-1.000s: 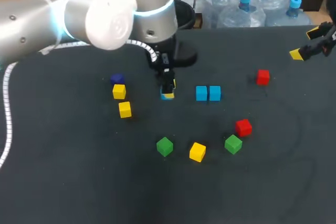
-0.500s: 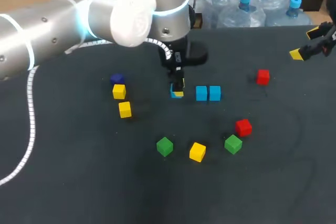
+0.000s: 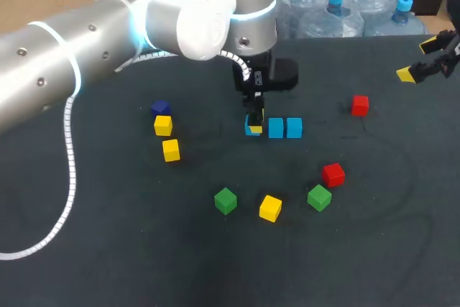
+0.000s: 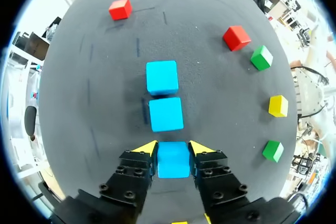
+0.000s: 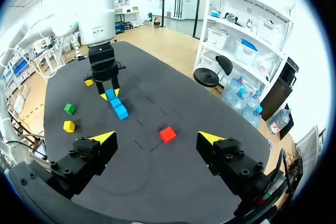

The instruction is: Place the blue cubes, place green cubes on the blue cubes, place the yellow cubes on the green cubes, then place the red cubes on the yellow cubes, and place purple cube on the red cubes.

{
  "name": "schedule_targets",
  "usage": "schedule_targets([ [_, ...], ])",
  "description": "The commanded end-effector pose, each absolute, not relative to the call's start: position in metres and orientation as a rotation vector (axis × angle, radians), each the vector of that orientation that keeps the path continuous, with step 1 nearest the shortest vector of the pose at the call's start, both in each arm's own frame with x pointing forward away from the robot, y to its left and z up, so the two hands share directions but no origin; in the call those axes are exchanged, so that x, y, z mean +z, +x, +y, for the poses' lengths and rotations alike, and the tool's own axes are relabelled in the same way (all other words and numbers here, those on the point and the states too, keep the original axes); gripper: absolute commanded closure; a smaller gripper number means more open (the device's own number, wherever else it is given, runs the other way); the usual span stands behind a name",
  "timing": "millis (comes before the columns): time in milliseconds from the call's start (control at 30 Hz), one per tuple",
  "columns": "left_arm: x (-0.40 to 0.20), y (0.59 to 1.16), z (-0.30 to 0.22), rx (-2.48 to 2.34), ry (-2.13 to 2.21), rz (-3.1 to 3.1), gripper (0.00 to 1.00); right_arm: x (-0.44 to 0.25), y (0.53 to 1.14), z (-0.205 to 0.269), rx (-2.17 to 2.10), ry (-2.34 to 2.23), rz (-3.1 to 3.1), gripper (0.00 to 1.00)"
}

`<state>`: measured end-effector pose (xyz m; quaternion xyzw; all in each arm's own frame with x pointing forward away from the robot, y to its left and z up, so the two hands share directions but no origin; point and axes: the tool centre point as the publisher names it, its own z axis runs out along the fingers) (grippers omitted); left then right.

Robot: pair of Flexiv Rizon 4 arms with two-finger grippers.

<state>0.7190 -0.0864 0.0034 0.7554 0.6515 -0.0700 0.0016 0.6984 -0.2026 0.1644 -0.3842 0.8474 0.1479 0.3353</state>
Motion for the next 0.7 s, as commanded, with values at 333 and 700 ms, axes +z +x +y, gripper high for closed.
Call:
schedule_targets([
  [333,0.0,0.727,-0.097,-0.232,2.428,2.047,1.0,0.165,0.698,-0.203,0.386,-1.002,2.21,0.0],
  [700,-0.008,0.729,-0.096,-0.226,2.429,2.068,1.0,0.165,0.698,-0.203,0.386,-1.002,2.21,0.0],
])
